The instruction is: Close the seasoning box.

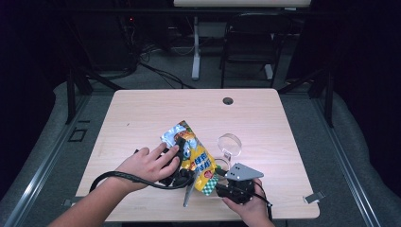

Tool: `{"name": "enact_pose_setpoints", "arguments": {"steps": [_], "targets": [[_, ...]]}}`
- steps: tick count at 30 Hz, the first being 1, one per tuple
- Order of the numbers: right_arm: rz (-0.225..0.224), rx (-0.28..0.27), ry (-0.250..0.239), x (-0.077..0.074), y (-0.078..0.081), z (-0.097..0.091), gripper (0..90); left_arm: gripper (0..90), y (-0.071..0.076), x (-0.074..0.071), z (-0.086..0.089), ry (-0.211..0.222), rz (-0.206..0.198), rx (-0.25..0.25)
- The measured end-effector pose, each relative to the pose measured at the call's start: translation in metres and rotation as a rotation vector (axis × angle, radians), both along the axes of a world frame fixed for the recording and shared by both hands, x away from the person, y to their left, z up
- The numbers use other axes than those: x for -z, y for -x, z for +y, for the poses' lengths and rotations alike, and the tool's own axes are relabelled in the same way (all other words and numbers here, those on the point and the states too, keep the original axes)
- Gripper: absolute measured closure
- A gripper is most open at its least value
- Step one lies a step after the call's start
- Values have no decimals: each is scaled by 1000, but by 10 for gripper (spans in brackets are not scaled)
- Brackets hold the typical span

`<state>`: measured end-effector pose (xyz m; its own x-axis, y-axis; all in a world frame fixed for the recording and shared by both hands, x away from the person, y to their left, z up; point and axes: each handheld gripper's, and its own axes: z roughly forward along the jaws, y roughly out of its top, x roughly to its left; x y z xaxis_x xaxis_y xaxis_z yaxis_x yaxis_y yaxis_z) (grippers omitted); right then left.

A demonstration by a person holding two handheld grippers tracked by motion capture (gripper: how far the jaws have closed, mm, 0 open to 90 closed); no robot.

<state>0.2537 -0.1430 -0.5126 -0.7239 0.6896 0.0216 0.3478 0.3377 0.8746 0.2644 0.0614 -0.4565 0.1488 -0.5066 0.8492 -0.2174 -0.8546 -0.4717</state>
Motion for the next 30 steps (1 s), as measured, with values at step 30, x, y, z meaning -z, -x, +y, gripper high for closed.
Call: {"name": "enact_pose_setpoints", "arguments": {"steps": [30], "targets": [[-1,1,-4,0,0,0,579,720,-1,0,0,15,3,35]]}}
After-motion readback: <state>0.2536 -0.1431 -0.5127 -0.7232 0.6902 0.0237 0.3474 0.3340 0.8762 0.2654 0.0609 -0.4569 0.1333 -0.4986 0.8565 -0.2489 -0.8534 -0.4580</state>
